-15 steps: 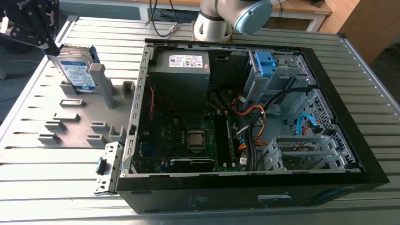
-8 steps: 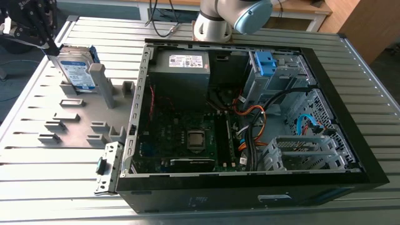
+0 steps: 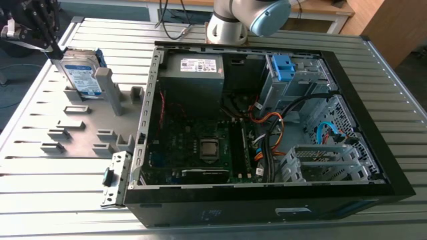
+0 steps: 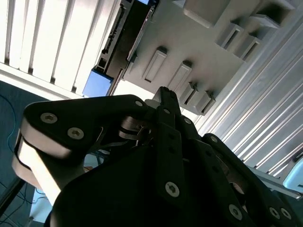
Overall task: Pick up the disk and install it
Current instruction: 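Pick up the disk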
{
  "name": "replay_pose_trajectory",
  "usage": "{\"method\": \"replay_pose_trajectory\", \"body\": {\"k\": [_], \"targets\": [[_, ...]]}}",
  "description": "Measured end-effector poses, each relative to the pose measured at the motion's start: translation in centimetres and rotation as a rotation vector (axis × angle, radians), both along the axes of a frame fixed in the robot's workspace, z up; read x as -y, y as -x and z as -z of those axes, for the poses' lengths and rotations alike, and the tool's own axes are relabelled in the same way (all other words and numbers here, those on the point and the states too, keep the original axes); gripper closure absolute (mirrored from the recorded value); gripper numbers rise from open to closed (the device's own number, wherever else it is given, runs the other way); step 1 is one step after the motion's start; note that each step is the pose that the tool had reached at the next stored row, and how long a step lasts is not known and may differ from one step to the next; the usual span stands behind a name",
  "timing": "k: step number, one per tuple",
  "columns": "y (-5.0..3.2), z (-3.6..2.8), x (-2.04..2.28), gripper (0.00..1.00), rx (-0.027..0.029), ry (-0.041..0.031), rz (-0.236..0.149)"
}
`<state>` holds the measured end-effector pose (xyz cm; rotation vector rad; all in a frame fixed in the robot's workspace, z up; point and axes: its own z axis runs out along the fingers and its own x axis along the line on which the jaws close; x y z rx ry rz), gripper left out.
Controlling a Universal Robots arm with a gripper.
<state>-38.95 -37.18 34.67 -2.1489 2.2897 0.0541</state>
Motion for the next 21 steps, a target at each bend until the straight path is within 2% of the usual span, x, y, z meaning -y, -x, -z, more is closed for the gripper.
{"method": "replay_pose_trajectory", "body": {"k": [5, 8, 11, 13, 14, 15, 19, 21], "targets": [[0.0, 0.0, 0.0, 0.89, 0.0, 0.0, 0.0], [0.0, 0.0, 0.0, 0.71, 0.0001, 0.0, 0.0], [0.0, 0.0, 0.0, 0.65, 0.0, 0.0, 0.0], [0.0, 0.0, 0.0, 0.53, 0.0, 0.0, 0.0], [0.0, 0.0, 0.0, 0.53, 0.0, 0.0, 0.0], [0.0, 0.0, 0.0, 0.47, 0.0001, 0.0, 0.0], [0.0, 0.02, 0.0, 0.47, 0.0, 0.0, 0.0], [-0.01, 0.13, -0.15, 0.47, -0.0002, 0.0, 0.0]]}}
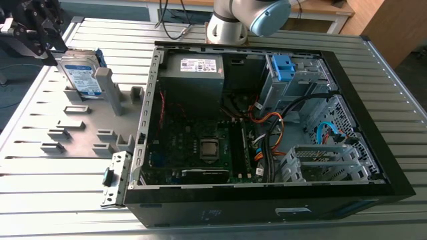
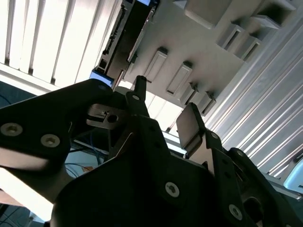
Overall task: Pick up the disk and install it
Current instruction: 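Pick up the disk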
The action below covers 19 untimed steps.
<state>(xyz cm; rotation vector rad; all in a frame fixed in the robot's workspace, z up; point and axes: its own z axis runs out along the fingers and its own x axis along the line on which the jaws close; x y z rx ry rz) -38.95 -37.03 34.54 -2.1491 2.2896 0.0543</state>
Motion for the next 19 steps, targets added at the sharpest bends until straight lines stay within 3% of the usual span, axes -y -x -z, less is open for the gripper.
{"method": "replay_pose_trajectory", "body": {"k": [4, 10, 19], "targets": [[0.0, 0.4, -0.76, 0.47, 0.0002, -0.0007, -0.003], [0.04, 0.85, -1.21, 0.47, 0.0002, -0.0034, -0.031], [0.05, 1.3, -3.55, 0.47, 0.0003, -0.0045, -0.035]]}}
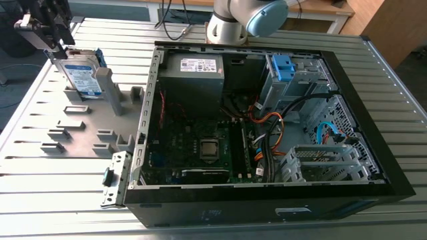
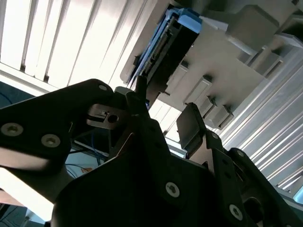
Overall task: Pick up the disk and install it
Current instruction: 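Pick up the disk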
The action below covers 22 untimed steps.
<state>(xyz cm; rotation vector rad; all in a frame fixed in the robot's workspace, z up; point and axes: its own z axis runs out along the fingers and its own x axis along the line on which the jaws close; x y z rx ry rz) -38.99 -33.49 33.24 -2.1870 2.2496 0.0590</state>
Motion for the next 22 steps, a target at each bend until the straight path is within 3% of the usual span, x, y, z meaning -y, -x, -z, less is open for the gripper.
{"method": "replay_pose_trajectory", "body": {"k": [11, 22], "targets": [[0.49, 1.4, -1.11, 0.47, 0.0019, -0.007, -0.018], [1.69, 3.24, -1.34, 0.47, 0.0018, -0.0071, -0.019]]}}
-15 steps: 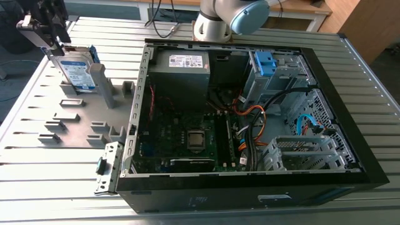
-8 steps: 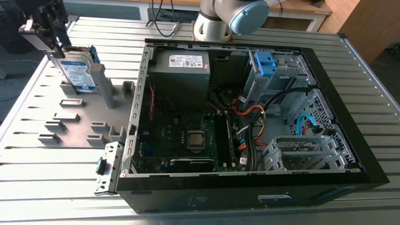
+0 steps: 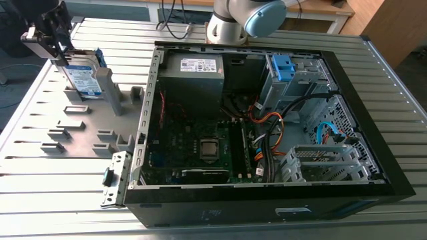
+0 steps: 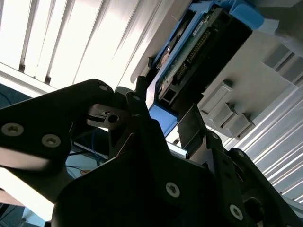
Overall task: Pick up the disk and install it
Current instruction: 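Pick up the disk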
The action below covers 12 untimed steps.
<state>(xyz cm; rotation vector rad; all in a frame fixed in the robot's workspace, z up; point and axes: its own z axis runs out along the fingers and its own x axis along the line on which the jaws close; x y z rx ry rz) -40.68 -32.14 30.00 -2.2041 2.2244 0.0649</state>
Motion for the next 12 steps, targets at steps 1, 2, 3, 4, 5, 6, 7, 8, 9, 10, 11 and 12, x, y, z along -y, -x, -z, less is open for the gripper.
{"method": "replay_pose_trajectory", "body": {"k": [1, 2, 3, 4, 5, 6, 7, 8, 9, 10, 11, 12], "targets": [[0.0, 0.11, 0.0, 0.47, 0.0, 0.0, -0.001], [-0.04, 0.2, -0.01, 0.47, -0.0001, 0.0, -0.002], [-0.11, 0.27, -0.01, 0.47, -0.0001, 0.0001, -0.003], [-0.17, 0.36, -0.02, 0.47, 0.0, 0.0, -0.003], [-0.3, 0.44, -0.02, 0.47, -0.0002, 0.0001, -0.004], [-0.38, 0.55, -0.02, 0.47, 0.0001, -0.0001, -0.005], [-0.41, 0.66, -0.03, 0.47, 0.0002, -0.0001, -0.005], [-0.44, 0.75, -0.03, 0.47, 0.0, 0.0, -0.005], [-0.47, 0.86, -0.03, 0.47, -0.0002, 0.0001, -0.005], [-0.48, 0.97, -0.03, 0.47, -0.0002, 0.0001, -0.006], [-0.48, 1.07, -0.04, 0.47, -0.0001, 0.0, -0.006], [-0.49, 1.17, -0.03, 0.47, -0.0002, 0.0, -0.006]]}}
